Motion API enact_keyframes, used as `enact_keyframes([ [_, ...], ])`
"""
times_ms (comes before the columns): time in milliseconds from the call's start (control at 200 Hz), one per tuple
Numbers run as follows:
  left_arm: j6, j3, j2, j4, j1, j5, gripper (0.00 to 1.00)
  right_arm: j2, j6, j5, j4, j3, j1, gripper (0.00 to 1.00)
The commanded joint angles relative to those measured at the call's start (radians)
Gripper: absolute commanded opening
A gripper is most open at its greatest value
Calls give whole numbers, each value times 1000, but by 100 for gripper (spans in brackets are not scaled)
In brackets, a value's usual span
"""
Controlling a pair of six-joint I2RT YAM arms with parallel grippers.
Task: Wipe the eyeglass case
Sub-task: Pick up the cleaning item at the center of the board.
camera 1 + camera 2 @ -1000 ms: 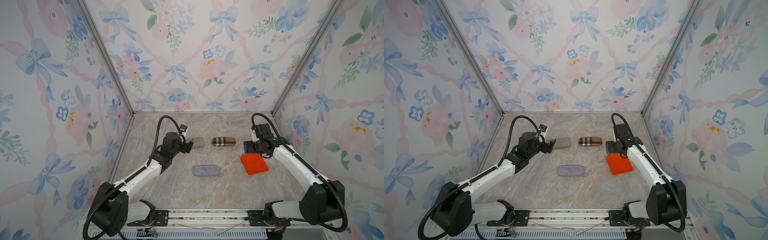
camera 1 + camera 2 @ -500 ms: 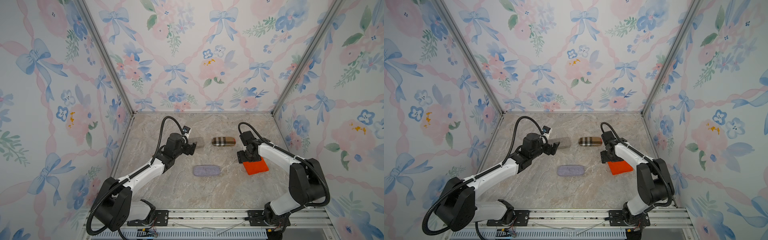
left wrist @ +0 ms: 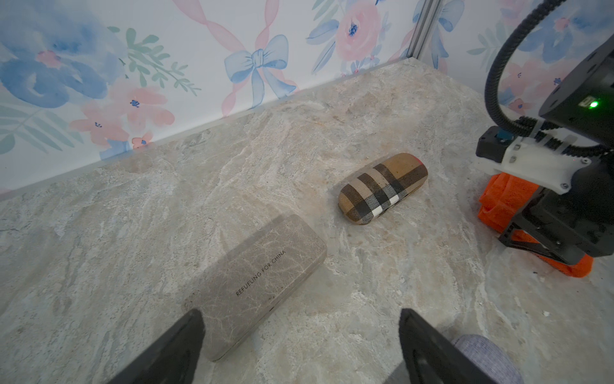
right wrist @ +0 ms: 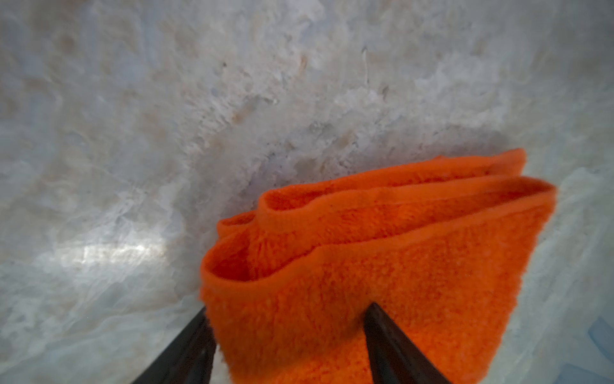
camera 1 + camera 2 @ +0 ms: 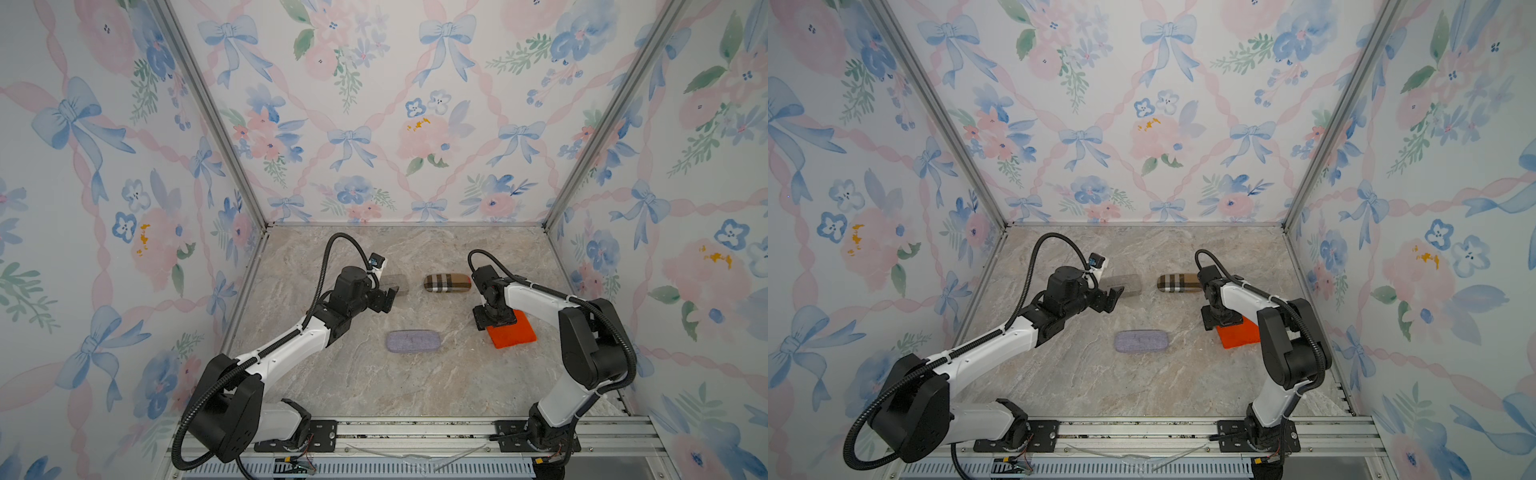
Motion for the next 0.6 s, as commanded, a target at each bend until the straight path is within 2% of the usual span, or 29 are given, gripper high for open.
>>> enact_keyframes([
  [0, 17, 30, 6, -23, -2, -19, 93, 70, -47, 39, -41, 10, 1, 66],
  [130, 22, 32, -2, -28, -4, -21, 93, 99, -67, 26, -64, 23, 1, 57],
  [280, 61, 39, -1, -40, -4, 37, 92, 95, -86, 6, -58, 16, 0, 46],
  [415, 134, 65, 10, -81, -13, 98, 87, 96, -100, -27, -55, 16, -2, 41],
  [595, 233, 90, 24, -149, -22, 164, 82, 94, -118, -59, -50, 14, -2, 25],
])
